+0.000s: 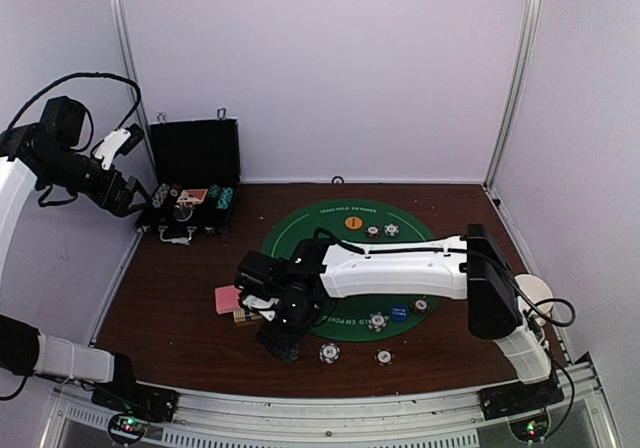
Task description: Distribute texas hold em gaming equipment
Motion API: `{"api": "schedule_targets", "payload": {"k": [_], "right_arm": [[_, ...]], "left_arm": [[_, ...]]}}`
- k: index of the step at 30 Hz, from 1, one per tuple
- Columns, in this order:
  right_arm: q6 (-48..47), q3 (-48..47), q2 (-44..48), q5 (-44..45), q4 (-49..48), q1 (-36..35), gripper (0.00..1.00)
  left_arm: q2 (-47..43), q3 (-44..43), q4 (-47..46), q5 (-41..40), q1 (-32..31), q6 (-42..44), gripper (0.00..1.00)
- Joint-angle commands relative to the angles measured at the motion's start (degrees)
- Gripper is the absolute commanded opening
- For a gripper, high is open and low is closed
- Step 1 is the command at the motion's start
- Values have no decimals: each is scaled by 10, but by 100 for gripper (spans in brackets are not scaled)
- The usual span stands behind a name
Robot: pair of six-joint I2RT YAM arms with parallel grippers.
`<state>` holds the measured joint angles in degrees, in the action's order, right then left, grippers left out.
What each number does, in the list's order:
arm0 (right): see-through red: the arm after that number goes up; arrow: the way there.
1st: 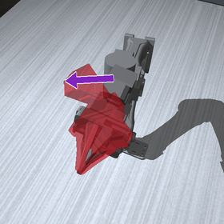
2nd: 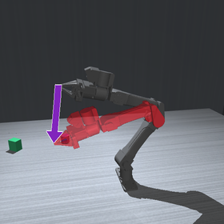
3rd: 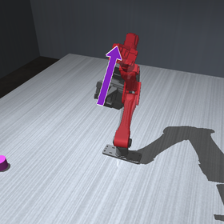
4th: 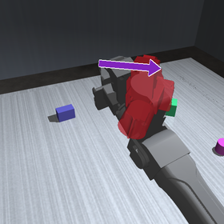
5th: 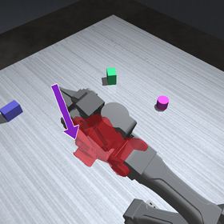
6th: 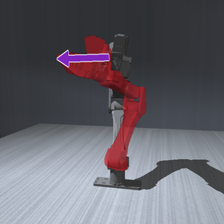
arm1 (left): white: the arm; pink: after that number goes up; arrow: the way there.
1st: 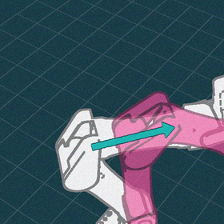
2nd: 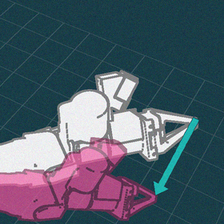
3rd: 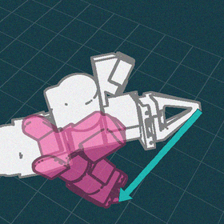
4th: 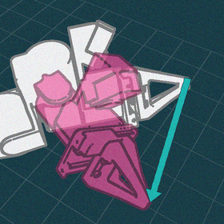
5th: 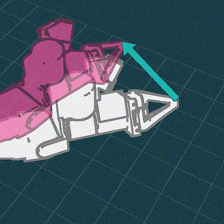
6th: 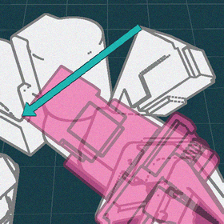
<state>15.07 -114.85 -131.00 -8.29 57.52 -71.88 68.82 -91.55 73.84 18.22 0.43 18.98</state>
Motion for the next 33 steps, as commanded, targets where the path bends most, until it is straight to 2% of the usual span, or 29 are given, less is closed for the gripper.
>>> {"api": "schedule_targets", "payload": {"k": [1,13,23,33], "right_arm": [[-8,-16,-10,-10,9,0,66],[-7,-7,-21,-8,7,-1,53],[-6,-8,-3,-1,7,-2,35],[-21,-55,33,31,55,4,26]], "left_arm": [[-4,-12,-1,3,4,7,98],[-6,-12,-1,2,4,6,98],[-7,-11,-2,0,4,8,98],[-3,-11,-1,-2,4,6,98]]}}
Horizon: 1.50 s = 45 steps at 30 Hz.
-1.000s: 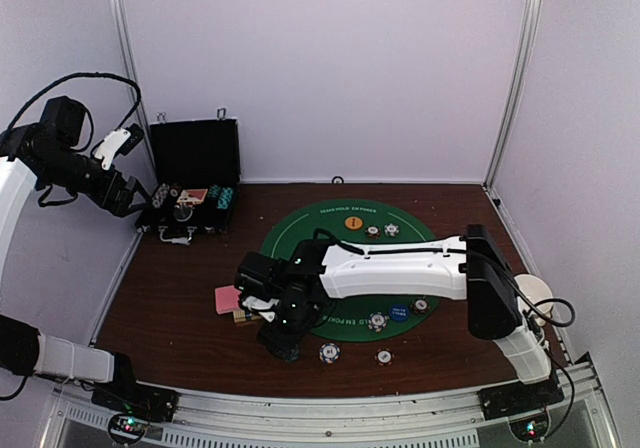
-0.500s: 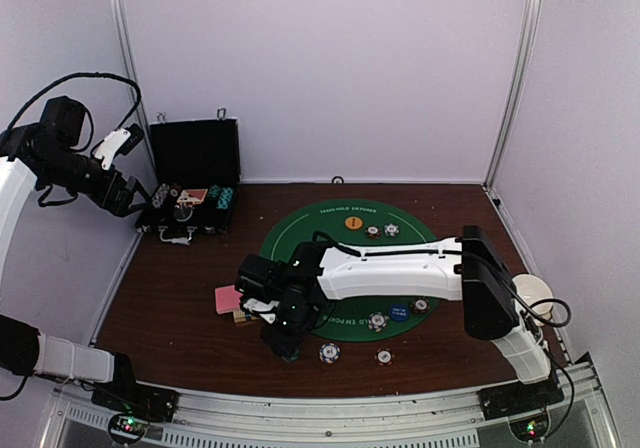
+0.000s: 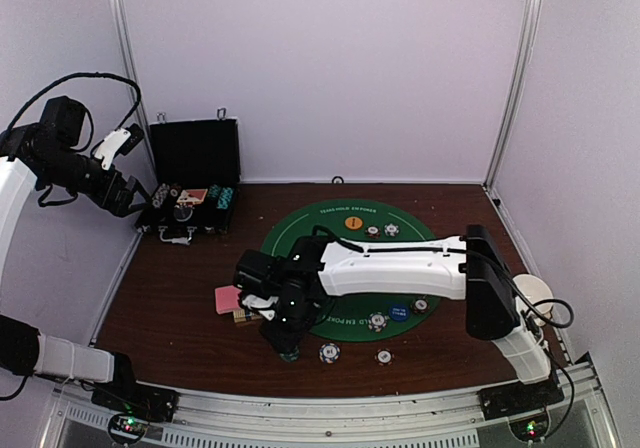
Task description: Distribute texas hold em gaming equipment
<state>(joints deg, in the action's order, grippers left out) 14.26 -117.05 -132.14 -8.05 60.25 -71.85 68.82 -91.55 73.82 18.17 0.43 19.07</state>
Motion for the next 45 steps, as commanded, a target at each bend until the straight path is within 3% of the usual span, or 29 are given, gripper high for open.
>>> {"api": "schedule_targets", "payload": {"k": [1,14,27,45], "right_arm": [[-14,-39,47,32,35,6,25],[-7,-70,61,84,24,140,20],[6,-185,-91,158,-19,288,17],[23,-212,-171,153,-66,343,18]], "left_arm": [[-3,-10,-1,-2,4,6,97],[-5,-9,-1,-3,4,4,98],[5,-7,-1,5,4,4,98],[17,-4,-3,4,4,5,98]]}}
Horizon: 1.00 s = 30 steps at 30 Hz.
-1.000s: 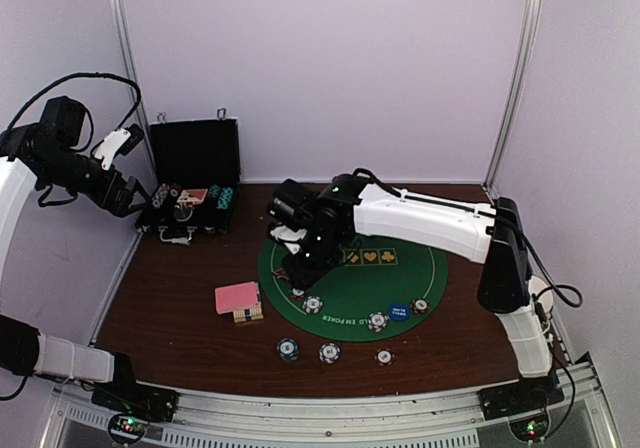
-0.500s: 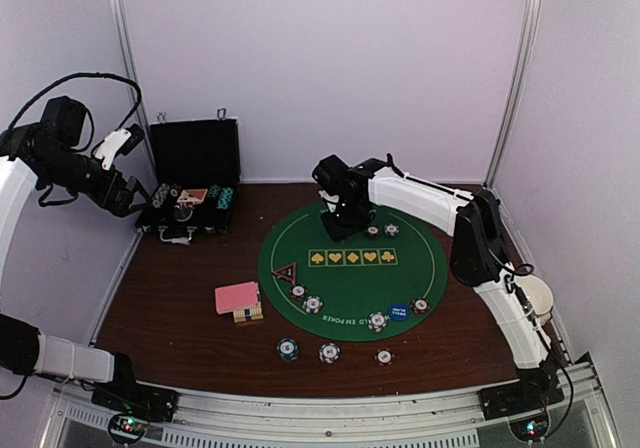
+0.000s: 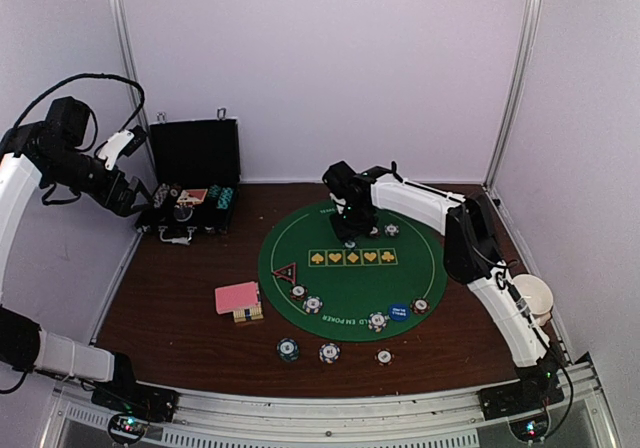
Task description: Distribute texas hold em gaming equipment
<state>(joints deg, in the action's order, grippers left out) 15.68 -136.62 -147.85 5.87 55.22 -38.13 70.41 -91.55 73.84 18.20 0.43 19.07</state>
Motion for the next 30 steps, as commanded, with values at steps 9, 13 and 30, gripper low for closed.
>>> {"api": "schedule_targets", "payload": {"k": [9,13,30], "right_arm": [[12,-25,-25,3,-5,8,22],[13,-14,-17,-7,-6,5,21],[6,36,30,32,1,-14,52]], "left_arm": [[0,-6,-3,3,4,6,98],[0,-6,-4,3,4,7,98],[-4,-3,-5,3,4,10,98]]}}
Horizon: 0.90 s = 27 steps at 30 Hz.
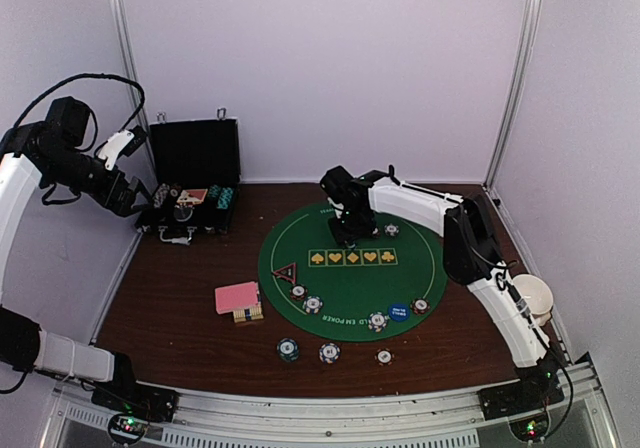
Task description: Distribute texas hold em gaming equipment
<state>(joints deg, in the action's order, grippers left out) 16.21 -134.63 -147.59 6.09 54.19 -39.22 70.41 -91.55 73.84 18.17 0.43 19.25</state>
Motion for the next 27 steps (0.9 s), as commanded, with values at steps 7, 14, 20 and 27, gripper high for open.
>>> {"api": "schedule_targets", "payload": {"k": [7,14,20,27], "right_arm": [[6,18,37,42,12,-4,67],[24,110,111,37,-35,-30,61],[76,235,168,24,-106,-57,49],[121,257,151,25,-121,-51,22]], "left_arm": [[-10,1,-4,-1,4,10,98],[-15,1,-4,-5,4,12,98],[-16,1,-4,-9,4,15,98],[-13,1,-4,-8,4,15,98]]}}
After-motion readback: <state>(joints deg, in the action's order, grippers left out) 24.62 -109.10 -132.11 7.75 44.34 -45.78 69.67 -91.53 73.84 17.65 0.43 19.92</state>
